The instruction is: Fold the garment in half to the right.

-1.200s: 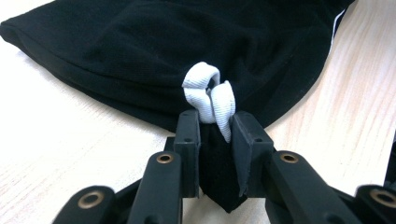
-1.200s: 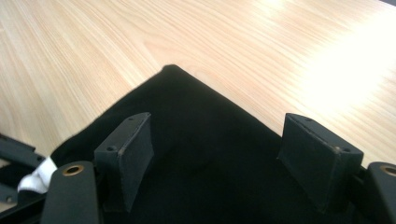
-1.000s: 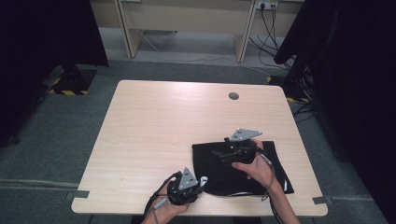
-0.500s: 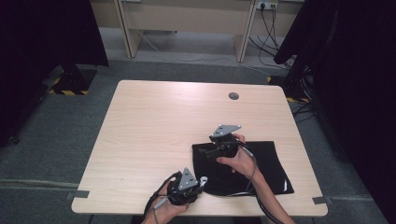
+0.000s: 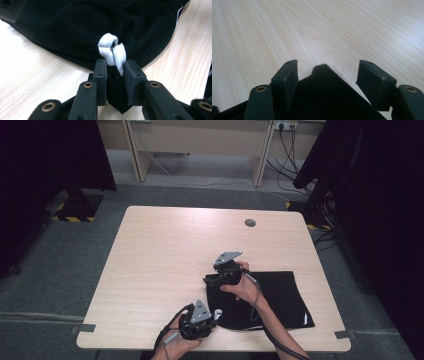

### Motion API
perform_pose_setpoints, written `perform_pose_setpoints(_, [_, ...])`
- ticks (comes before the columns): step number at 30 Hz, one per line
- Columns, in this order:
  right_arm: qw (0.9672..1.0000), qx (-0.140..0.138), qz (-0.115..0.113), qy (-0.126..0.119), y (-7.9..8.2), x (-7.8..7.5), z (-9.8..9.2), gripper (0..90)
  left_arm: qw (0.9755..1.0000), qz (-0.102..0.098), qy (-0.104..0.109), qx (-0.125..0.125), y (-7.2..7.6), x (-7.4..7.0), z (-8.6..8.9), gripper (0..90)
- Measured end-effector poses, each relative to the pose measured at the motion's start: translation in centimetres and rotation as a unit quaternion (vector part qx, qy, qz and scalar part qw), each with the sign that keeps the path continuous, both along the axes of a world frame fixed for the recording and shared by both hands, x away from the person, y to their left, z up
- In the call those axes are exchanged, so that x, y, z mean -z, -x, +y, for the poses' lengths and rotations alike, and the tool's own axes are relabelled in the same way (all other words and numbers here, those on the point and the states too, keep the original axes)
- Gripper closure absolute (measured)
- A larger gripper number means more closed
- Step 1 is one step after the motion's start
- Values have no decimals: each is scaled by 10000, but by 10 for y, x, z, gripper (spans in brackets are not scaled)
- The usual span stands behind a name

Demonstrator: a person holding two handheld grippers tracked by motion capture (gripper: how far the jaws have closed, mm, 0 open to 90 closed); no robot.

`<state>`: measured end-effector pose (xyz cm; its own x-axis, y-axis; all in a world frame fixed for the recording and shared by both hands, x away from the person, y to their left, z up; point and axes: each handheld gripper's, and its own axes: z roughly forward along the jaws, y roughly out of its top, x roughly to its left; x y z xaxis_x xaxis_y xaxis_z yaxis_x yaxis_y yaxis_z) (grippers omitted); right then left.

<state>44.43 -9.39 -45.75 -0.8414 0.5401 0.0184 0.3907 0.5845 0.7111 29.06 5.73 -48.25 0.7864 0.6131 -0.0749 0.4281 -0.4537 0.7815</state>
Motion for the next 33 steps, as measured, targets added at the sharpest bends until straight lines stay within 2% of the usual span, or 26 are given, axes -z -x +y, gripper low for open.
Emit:
perform_pose_setpoints(7, [9995, -177, 148, 195, -3, 11, 11, 459, 10000, -7, -15, 2, 0, 0, 0, 725])
perform_pose_setpoints(10, [9997, -87, 134, 191, -3, 14, 11, 547, 10000, 15, 16, 1, 0, 0, 0, 725])
perform_pose_setpoints(16, [9997, -56, 116, 213, 0, 13, 8, 779, 10000, -25, -30, -19, 1, 0, 0, 730])
perform_pose_setpoints(18, [9996, -91, 104, 244, 1, 12, 8, 805, 10000, -6, -6, -1, 0, 0, 0, 741])
perform_pose_setpoints(21, [9999, -72, 96, 86, 1, 8, 6, 819, 9999, 69, 129, 2, -1, 0, 2, 756])
perform_pose_setpoints(22, [9994, 81, 321, 23, 5, 6, 7, 822, 9998, 89, 179, 0, -2, -1, 4, 759])
perform_pose_setpoints(24, [9998, 5, 211, -41, 3, 0, 5, 825, 9997, 118, 224, 19, -3, -2, 7, 761])
perform_pose_setpoints(26, [9996, 30, 206, -186, 4, -7, 3, 827, 9995, 113, 282, 9, -3, -7, 11, 763])
perform_pose_setpoints(29, [9993, 16, 114, -368, 3, -17, 0, 828, 9995, 10, 330, 13, -3, -19, 16, 765])
perform_pose_setpoints(30, [9990, 34, 90, -442, 3, -21, -1, 828, 9995, -90, 310, -25, -4, -24, 19, 765])
perform_pose_setpoints(33, [9979, 39, 5, -641, 2, -31, -2, 832, 9990, -125, 428, 15, -4, -36, 24, 768])
